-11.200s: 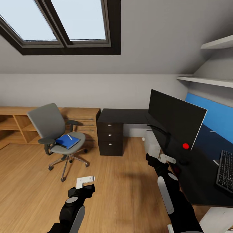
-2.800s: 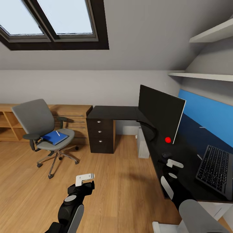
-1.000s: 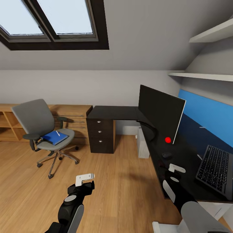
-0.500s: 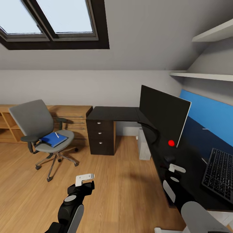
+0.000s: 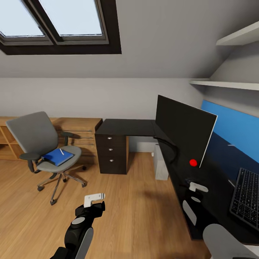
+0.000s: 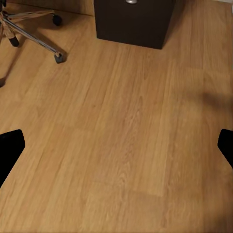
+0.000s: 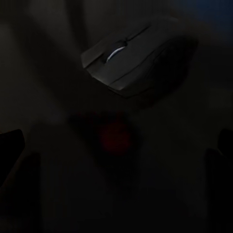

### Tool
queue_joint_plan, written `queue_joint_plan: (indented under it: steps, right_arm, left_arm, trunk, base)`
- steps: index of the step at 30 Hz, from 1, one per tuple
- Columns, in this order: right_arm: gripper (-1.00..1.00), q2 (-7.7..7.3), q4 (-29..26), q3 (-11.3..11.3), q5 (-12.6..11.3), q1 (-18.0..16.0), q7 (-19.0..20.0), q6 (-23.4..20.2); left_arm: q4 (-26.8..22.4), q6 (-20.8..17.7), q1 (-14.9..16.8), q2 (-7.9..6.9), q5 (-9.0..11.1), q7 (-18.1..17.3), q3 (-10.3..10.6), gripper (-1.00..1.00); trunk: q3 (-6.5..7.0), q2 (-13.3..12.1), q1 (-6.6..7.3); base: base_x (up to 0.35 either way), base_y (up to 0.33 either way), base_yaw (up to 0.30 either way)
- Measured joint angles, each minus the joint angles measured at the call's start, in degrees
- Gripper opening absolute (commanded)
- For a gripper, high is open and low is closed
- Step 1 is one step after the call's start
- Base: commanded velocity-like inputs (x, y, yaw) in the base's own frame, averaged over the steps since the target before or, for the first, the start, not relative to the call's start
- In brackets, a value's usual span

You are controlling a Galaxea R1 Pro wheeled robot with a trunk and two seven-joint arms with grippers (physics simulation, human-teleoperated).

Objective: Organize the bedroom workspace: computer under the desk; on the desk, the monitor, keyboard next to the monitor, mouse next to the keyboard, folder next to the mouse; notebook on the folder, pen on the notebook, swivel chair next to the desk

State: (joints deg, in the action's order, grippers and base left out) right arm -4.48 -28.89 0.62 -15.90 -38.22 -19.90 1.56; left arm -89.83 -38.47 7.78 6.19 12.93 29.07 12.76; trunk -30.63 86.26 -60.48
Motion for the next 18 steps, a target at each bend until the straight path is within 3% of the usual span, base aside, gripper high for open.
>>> queue_joint_plan:
  steps: [18]
  right_arm:
    - [1.00,-0.50,0.0,0.0,-0.1,0.0,0.0,-0.1]
  left_arm:
    - [0.1,0.0,0.0,-0.03,0.0,0.0,0.0,1.00]
  trunk:
    - [0.00,0.0,0.00]
  base:
    - [0.081,0.000,0.000]
